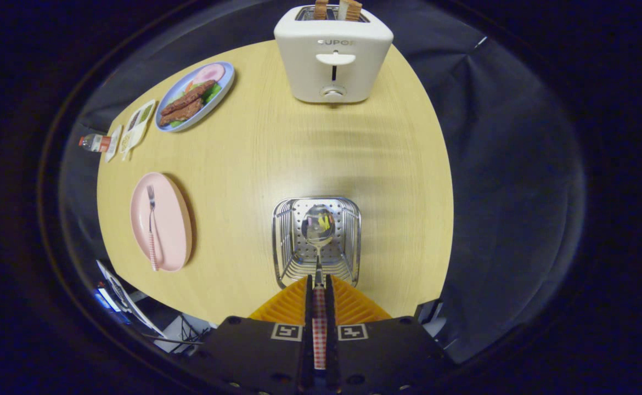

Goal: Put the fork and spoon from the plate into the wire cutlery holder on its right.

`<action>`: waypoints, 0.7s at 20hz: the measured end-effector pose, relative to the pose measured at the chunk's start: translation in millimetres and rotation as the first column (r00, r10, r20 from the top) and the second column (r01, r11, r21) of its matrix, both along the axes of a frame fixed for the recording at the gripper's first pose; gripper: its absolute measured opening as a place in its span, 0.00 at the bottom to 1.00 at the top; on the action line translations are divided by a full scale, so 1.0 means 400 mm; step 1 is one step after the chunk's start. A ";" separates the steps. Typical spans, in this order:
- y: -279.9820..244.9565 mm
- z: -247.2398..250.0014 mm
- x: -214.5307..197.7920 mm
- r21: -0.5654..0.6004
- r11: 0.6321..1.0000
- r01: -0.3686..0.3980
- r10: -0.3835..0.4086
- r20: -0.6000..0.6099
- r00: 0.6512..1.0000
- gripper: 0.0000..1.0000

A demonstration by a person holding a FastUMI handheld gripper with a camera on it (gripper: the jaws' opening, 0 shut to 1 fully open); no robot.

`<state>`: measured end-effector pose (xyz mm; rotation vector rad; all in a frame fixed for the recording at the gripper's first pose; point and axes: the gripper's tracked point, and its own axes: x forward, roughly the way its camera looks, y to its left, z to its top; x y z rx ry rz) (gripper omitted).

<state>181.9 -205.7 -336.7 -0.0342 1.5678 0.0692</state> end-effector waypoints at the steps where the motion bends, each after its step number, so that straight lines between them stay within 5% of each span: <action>1: 0.001 0.001 0.002 -0.005 1.000 0.000 0.000 0.000 1.000 0.09; 8: 0.018 0.036 0.031 0.002 1.000 0.017 -0.018 0.101 0.995 0.13; 14: 0.105 0.125 0.045 0.078 0.996 0.035 -0.056 0.289 0.956 0.39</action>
